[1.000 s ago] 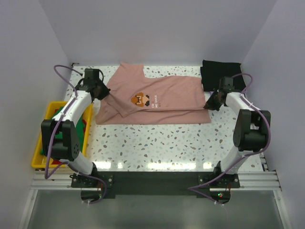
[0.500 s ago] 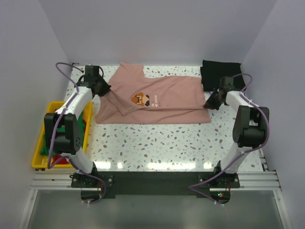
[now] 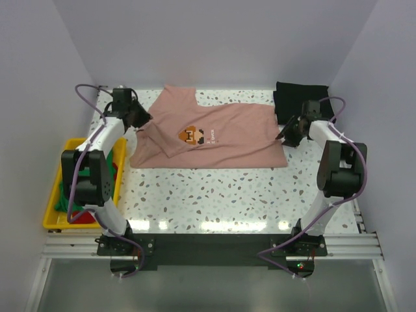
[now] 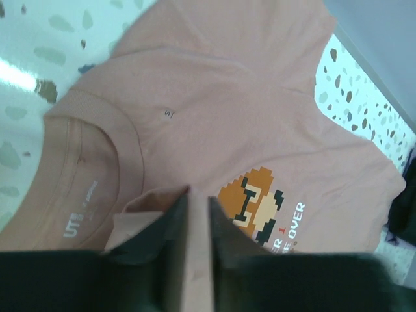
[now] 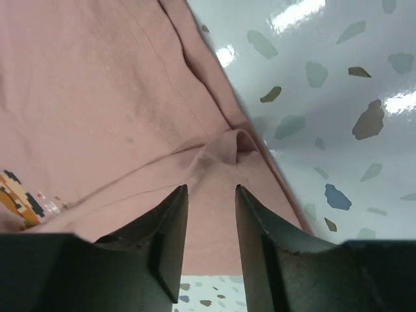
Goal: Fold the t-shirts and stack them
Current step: Fold the tshirt
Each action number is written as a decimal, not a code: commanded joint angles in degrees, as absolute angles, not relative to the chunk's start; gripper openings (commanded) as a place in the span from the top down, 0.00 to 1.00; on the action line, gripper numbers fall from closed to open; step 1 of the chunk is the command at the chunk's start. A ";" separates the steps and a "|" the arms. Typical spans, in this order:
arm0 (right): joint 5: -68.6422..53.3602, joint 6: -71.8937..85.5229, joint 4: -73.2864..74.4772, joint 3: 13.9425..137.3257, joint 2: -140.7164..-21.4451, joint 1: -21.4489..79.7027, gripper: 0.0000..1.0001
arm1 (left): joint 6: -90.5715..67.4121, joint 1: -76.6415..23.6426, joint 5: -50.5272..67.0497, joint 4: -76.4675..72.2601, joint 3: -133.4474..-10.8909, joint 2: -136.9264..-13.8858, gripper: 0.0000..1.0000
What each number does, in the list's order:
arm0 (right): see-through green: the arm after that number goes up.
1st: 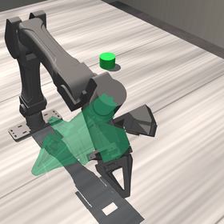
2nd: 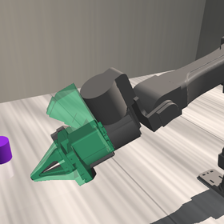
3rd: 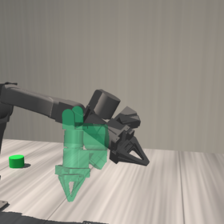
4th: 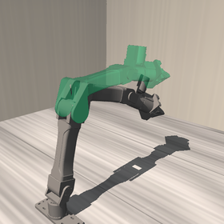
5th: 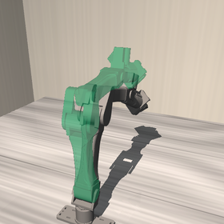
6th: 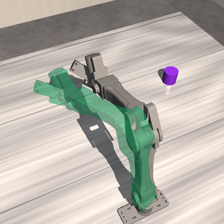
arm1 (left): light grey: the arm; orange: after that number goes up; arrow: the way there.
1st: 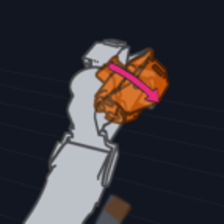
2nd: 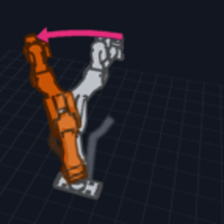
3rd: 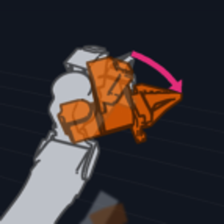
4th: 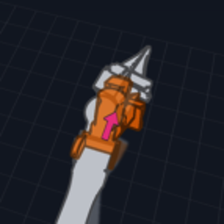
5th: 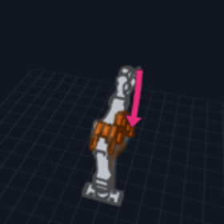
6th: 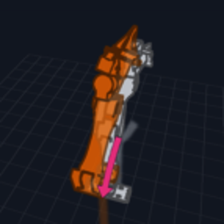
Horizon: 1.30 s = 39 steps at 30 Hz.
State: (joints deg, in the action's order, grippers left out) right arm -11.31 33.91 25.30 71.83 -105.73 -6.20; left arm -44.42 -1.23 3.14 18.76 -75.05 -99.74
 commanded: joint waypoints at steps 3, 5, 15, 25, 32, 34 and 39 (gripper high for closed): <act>-11.17 31.82 25.93 76.20 -102.49 -6.59 0.46 | -42.36 1.93 9.49 10.55 -75.32 -99.67 0.41; -10.90 31.46 26.02 74.71 -99.50 -6.07 0.44 | -42.10 2.02 10.02 10.37 -74.54 -98.19 0.33; -7.03 34.89 21.02 53.12 -82.29 -1.06 0.53 | -48.15 0.53 0.18 18.37 -56.27 -81.50 0.51; -3.52 33.92 21.00 55.28 -84.90 7.90 0.56 | -51.24 -3.60 -4.03 15.73 -50.44 -85.94 0.67; 1.22 34.71 22.41 53.62 -84.64 8.61 0.53 | -53.17 -2.47 -9.84 19.60 -49.93 -89.74 0.69; 2.37 34.72 22.67 52.91 -84.90 8.18 0.52 | -53.79 -1.94 -10.28 19.86 -48.87 -90.26 0.66; 0.71 34.28 22.68 51.16 -86.48 3.52 0.53 | -53.70 -0.44 -9.23 19.78 -46.76 -89.91 0.64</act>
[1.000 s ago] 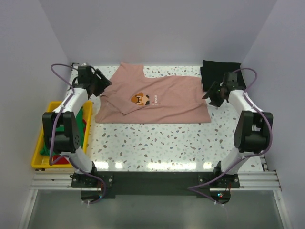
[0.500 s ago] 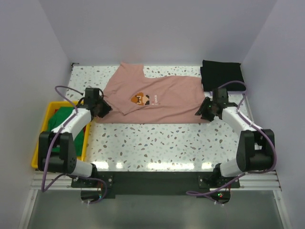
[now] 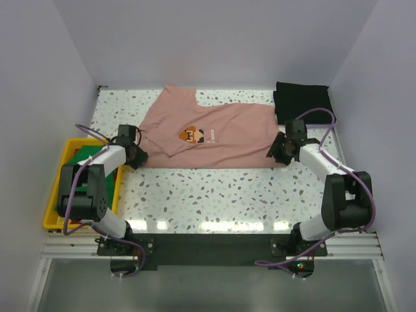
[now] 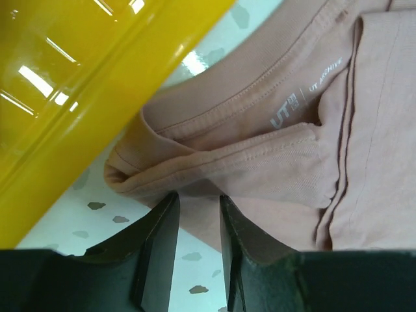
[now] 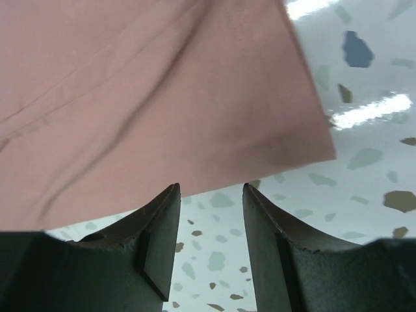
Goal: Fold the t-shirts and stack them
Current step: Fold the tshirt
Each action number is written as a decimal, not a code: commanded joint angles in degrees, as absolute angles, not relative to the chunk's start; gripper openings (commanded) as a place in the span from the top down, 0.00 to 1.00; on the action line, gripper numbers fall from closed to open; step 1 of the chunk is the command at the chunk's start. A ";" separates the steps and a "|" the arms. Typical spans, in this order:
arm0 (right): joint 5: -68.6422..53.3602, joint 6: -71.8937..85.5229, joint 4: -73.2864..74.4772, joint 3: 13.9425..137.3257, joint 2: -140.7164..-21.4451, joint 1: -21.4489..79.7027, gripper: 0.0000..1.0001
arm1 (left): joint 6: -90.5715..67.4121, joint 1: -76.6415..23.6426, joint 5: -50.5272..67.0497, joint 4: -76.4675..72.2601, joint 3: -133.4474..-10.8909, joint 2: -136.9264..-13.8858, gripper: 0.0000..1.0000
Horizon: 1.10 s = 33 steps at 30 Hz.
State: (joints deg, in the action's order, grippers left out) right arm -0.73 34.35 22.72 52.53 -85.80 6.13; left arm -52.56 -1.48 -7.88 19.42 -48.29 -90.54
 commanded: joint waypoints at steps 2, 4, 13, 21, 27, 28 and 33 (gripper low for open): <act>0.09 34.10 22.59 49.84 -86.05 1.24 0.53 | -52.92 -0.35 -8.09 18.38 -46.06 -88.95 0.62; 0.17 33.75 22.59 48.52 -85.26 0.09 0.53 | -52.65 -0.35 -6.68 18.28 -46.05 -87.72 0.61; 0.17 34.80 20.48 47.90 -87.62 -2.63 0.44 | -52.56 -0.35 -10.02 22.59 -43.69 -79.02 0.38; -1.58 36.39 17.67 48.25 -90.79 -2.90 0.49 | -53.09 -0.35 -13.26 22.59 -42.63 -81.73 0.37; -1.58 36.39 17.67 48.34 -91.05 -2.99 0.54 | -55.02 -0.26 -16.69 22.68 -43.85 -84.28 0.39; -1.50 36.39 17.67 48.34 -91.14 -2.90 0.56 | -55.45 -0.26 -16.96 22.50 -43.94 -84.64 0.39; -2.02 36.21 17.75 49.22 -92.11 -3.08 0.67 | -55.99 -0.26 -19.50 22.15 -46.13 -88.41 0.45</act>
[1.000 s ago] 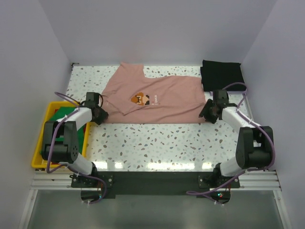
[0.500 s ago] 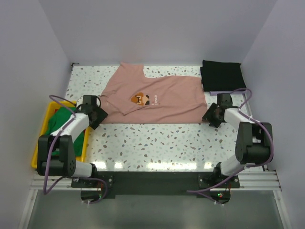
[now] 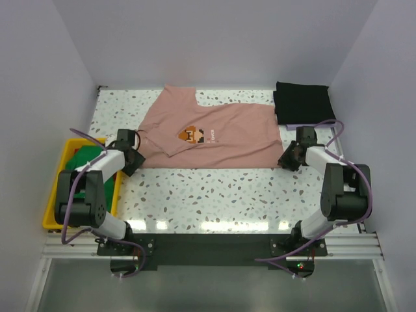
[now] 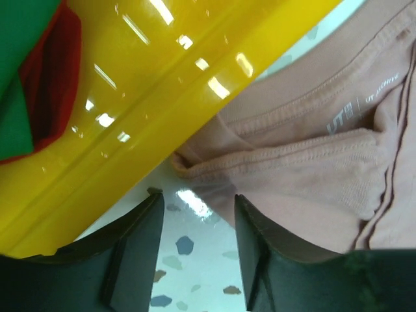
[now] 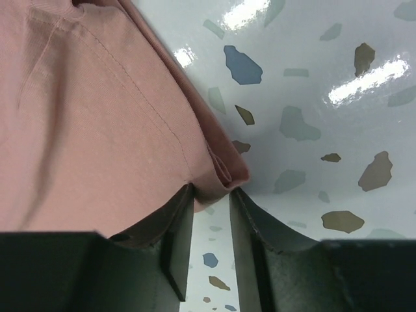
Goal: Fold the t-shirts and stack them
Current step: Fold the tshirt
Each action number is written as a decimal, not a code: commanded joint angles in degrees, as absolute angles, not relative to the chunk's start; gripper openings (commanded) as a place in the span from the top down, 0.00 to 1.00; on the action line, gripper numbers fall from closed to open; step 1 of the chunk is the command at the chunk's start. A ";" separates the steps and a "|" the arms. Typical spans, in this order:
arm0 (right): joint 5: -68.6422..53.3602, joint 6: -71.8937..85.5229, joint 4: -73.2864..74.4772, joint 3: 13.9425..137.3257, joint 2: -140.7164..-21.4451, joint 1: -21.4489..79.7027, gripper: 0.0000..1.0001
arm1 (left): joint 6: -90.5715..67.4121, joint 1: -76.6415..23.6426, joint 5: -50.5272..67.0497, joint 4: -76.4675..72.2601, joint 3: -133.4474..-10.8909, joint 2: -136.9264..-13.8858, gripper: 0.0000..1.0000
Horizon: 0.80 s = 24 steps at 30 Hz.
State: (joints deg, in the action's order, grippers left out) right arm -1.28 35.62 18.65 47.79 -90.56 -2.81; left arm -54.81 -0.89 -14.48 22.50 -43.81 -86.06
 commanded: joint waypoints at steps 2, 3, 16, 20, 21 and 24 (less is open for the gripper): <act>-2.37 36.12 18.01 49.92 -92.28 -3.08 0.71 | -55.64 -0.26 -20.30 22.15 -47.10 -89.64 0.54; -2.29 36.21 18.19 50.18 -92.46 -3.08 0.74 | -55.46 -0.35 -20.39 22.06 -47.81 -90.61 0.59; -5.09 33.57 25.48 51.51 -86.14 -6.41 1.00 | -53.26 -0.44 -19.86 26.36 -45.79 -81.05 1.00; -7.73 33.31 27.68 48.87 -81.40 -8.26 1.00 | -53.53 -0.35 -19.34 28.47 -43.77 -74.45 1.00; -7.82 33.22 29.08 47.91 -79.30 -8.70 1.00 | -53.70 -0.35 -18.81 29.00 -42.90 -72.27 1.00; -7.30 33.13 33.02 46.94 -75.69 -9.31 1.00 | -54.31 -0.35 -17.93 31.02 -40.79 -68.31 1.00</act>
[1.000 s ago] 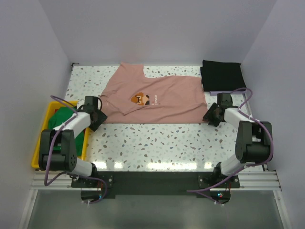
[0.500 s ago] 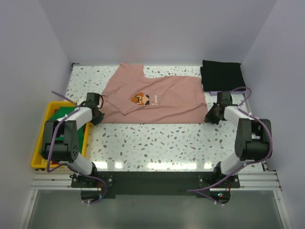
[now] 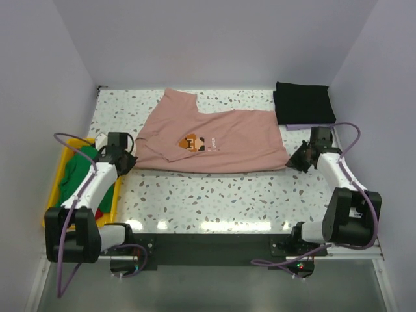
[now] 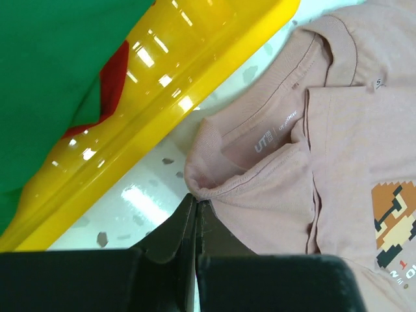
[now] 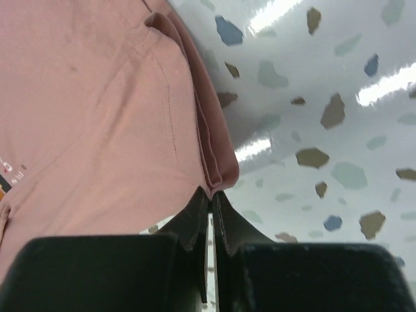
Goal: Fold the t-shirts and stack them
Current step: Fold the tshirt
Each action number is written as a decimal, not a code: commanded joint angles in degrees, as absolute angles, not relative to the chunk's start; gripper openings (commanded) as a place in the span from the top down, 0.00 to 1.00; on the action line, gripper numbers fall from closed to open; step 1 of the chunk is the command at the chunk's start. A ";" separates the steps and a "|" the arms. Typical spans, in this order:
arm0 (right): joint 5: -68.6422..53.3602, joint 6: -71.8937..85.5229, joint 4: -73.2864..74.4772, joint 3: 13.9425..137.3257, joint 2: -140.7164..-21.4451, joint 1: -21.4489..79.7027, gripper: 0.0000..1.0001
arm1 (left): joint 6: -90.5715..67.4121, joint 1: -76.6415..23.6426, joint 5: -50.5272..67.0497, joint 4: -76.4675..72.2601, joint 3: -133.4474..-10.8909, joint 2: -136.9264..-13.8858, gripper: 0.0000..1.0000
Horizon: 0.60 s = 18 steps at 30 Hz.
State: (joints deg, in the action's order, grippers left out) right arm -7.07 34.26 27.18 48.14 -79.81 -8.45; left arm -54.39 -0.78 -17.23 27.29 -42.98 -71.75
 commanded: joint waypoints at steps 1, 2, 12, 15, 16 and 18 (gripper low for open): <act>-7.12 33.13 34.18 46.67 -74.80 -9.32 1.00 | -54.66 -0.35 -17.76 32.07 -40.17 -67.25 1.00; -6.95 33.31 35.06 46.06 -73.66 -9.40 1.00 | -54.93 -0.35 -17.67 32.60 -39.03 -66.19 1.00; -3.78 34.63 46.48 43.16 -61.00 -10.02 1.00 | -58.18 -0.35 -17.32 39.19 -33.84 -54.32 1.00; -4.39 35.50 48.25 42.10 -57.75 -10.11 0.97 | -58.88 -0.35 -17.14 40.07 -33.05 -52.04 1.00; -5.61 36.12 48.43 41.75 -56.79 -10.11 0.93 | -59.06 -0.35 -16.88 40.25 -32.96 -51.77 1.00; -6.15 36.56 49.22 41.48 -55.02 -10.11 0.78 | -59.06 -0.35 -16.09 40.69 -32.96 -51.50 0.88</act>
